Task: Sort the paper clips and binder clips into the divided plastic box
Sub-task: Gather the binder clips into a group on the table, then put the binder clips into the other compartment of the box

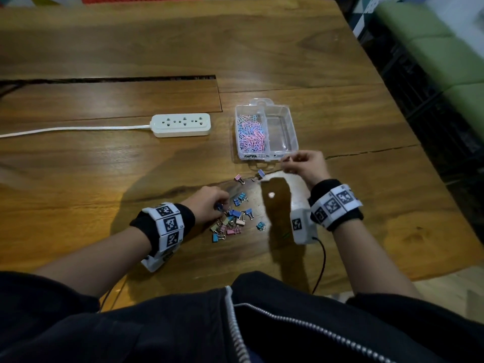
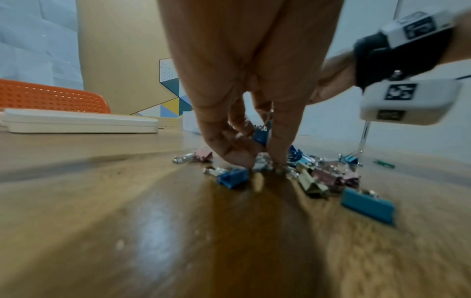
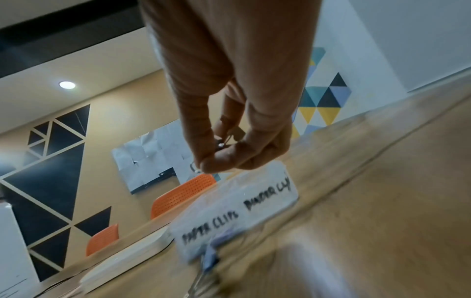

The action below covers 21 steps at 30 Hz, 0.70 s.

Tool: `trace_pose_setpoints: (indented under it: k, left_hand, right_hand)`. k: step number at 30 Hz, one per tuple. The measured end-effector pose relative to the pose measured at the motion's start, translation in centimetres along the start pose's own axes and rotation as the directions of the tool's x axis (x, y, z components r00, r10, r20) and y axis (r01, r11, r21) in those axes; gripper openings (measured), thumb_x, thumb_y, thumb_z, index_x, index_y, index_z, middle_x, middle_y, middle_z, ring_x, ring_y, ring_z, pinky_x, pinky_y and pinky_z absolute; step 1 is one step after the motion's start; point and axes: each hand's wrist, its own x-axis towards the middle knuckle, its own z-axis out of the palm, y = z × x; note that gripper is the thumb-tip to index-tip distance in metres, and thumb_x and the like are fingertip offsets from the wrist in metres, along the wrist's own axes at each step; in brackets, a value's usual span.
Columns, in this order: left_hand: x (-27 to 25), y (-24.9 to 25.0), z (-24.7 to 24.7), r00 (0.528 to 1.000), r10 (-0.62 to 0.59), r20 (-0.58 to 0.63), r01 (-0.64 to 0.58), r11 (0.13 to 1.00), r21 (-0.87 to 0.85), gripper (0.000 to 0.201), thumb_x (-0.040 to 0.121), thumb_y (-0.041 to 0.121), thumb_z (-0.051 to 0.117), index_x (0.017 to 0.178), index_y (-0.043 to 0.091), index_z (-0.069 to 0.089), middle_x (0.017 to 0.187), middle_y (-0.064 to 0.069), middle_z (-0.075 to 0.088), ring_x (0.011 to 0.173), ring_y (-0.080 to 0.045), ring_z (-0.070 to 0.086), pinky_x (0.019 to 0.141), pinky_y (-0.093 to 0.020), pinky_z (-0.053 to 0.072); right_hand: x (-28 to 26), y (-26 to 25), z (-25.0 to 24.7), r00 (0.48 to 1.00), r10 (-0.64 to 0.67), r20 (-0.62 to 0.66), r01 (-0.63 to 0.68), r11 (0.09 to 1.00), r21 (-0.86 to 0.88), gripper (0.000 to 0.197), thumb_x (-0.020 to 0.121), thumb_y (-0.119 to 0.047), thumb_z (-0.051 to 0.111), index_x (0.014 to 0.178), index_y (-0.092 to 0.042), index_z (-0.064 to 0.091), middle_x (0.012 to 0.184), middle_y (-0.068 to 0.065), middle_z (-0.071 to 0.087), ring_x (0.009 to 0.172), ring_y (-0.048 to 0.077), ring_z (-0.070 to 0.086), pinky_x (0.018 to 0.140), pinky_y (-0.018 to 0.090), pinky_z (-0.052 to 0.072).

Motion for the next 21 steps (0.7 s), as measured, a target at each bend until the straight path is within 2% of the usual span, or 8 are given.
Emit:
trace_pose_setpoints:
  k: [3, 7, 9, 11, 13, 15, 18, 21]
  left_hand:
    - [-0.1, 0.1, -0.1, 1.0, -0.005, -0.009, 0.005, 1.0, -0.021, 0.014, 0.083, 0.003, 0.058, 0.083, 0.016, 0.054, 0.098, 0.003, 0.052, 0.094, -0.011, 0.05, 0.084, -0.02, 0.044]
    - [0.2, 0.8, -0.7, 0.995, -0.094, -0.021, 0.089, 0.983, -0.159, 0.012, 0.082, 0.002, 0.06, 0.082, 0.013, 0.058, 0.093, 0.004, 0.055, 0.085, -0.009, 0.052, 0.074, -0.016, 0.044]
    - [1.0, 1.8, -1.6, 0.986, -0.159, -0.055, 0.135, 0.946, -0.296, 0.018, 0.081, 0.003, 0.061, 0.074, 0.018, 0.054, 0.084, 0.007, 0.055, 0.076, -0.006, 0.052, 0.063, -0.014, 0.042]
    - [2.5, 3.1, -3.1, 0.973, -0.199, -0.12, 0.133, 0.901, -0.413, 0.024, 0.081, 0.003, 0.063, 0.069, 0.02, 0.051, 0.078, 0.007, 0.054, 0.073, -0.007, 0.052, 0.058, -0.015, 0.04]
    - [4.6, 5.0, -4.7, 0.966, -0.205, -0.158, 0.096, 0.85, -0.518, 0.025, 0.079, 0.0, 0.064, 0.069, 0.018, 0.051, 0.075, 0.003, 0.055, 0.07, -0.009, 0.055, 0.054, -0.016, 0.048]
    - [7.1, 7.1, -5.9, 0.964, -0.211, -0.161, 0.079, 0.808, -0.584, 0.025, 0.078, -0.004, 0.065, 0.068, 0.014, 0.051, 0.075, -0.003, 0.057, 0.067, -0.014, 0.058, 0.059, -0.018, 0.054]
    - [10.6, 10.0, -6.6, 0.949, -0.249, -0.194, 0.086, 0.794, -0.602, 0.025, 0.077, -0.003, 0.066, 0.068, 0.014, 0.05, 0.075, -0.004, 0.057, 0.079, -0.022, 0.063, 0.078, -0.031, 0.057]
    - [13.1, 11.3, -6.5, 0.943, -0.254, -0.216, 0.085, 0.809, -0.581, 0.026, 0.078, -0.001, 0.066, 0.066, 0.015, 0.049, 0.074, -0.002, 0.056, 0.09, -0.023, 0.063, 0.088, -0.036, 0.054]
  right_hand:
    - [2.6, -1.5, -0.5, 0.995, -0.012, -0.1, 0.011, 1.0, -0.008, 0.009, 0.079, 0.005, 0.061, 0.083, -0.003, 0.06, 0.084, 0.003, 0.062, 0.079, 0.015, 0.061, 0.063, 0.017, 0.053]
    - [5.2, -2.7, 0.1, 0.973, -0.042, -0.225, 0.0, 0.983, -0.184, 0.029, 0.079, -0.003, 0.065, 0.108, 0.002, 0.061, 0.107, 0.014, 0.066, 0.085, 0.017, 0.063, 0.066, 0.018, 0.053]
    - [5.5, -3.0, 0.5, 0.979, -0.048, -0.198, -0.015, 0.953, -0.304, 0.033, 0.081, -0.006, 0.065, 0.113, 0.0, 0.059, 0.115, 0.015, 0.063, 0.095, 0.019, 0.063, 0.075, 0.02, 0.051]
    - [5.1, -3.1, 0.7, 0.989, -0.043, -0.139, -0.012, 0.927, -0.376, 0.038, 0.083, -0.008, 0.062, 0.12, -0.002, 0.055, 0.123, 0.013, 0.059, 0.111, 0.021, 0.058, 0.086, 0.022, 0.045]
    - [4.4, -2.6, 0.5, 0.988, -0.079, -0.136, 0.027, 0.936, -0.351, 0.039, 0.085, -0.008, 0.059, 0.124, -0.004, 0.052, 0.127, 0.009, 0.056, 0.114, 0.02, 0.055, 0.09, 0.023, 0.044]
    - [3.2, -1.6, -0.1, 0.968, -0.14, -0.209, 0.073, 0.951, -0.299, 0.034, 0.087, -0.007, 0.056, 0.121, -0.006, 0.054, 0.123, 0.007, 0.058, 0.107, 0.016, 0.056, 0.089, 0.021, 0.045]
    - [1.4, 0.8, -1.2, 0.95, -0.143, -0.278, 0.076, 0.968, -0.237, 0.022, 0.088, -0.007, 0.054, 0.11, -0.006, 0.059, 0.106, 0.005, 0.061, 0.098, 0.015, 0.056, 0.092, 0.032, 0.05]
    - [-0.1, 3.4, -1.7, 0.987, -0.085, -0.139, 0.045, 0.962, -0.27, 0.017, 0.088, -0.005, 0.053, 0.104, -0.007, 0.06, 0.088, -0.003, 0.058, 0.093, 0.018, 0.056, 0.092, 0.037, 0.05]
